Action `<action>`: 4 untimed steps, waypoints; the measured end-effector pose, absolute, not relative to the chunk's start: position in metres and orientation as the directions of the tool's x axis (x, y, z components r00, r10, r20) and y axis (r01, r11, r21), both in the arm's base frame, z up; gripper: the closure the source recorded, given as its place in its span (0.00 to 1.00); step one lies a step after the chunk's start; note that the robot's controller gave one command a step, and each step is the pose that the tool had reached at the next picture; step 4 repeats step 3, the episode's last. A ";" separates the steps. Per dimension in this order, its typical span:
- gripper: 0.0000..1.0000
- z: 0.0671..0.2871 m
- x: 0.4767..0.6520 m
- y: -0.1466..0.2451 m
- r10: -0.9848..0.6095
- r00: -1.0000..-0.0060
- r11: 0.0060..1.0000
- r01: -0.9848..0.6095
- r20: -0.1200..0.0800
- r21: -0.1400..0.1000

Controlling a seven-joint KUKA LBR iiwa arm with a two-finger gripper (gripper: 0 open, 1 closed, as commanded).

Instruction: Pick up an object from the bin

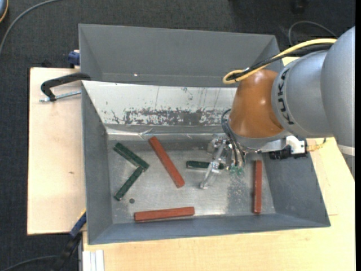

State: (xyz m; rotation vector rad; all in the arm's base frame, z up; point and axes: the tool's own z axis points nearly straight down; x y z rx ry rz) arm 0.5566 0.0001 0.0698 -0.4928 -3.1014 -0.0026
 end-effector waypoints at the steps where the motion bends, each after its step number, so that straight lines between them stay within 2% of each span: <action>1: 1.00 0.070 0.557 0.000 0.310 -0.951 0.951 0.310 0.001 0.001; 2: 1.00 0.108 0.559 0.001 0.308 -0.951 0.951 0.308 -0.008 0.005; 3: 1.00 0.133 0.561 0.002 0.306 -0.952 0.952 0.306 -0.008 0.004; 4: 1.00 0.133 0.561 0.002 0.306 -0.952 0.952 0.306 -0.008 0.004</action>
Offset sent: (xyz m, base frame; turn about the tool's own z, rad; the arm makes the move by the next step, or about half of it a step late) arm 0.0000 0.0000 0.0000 0.0000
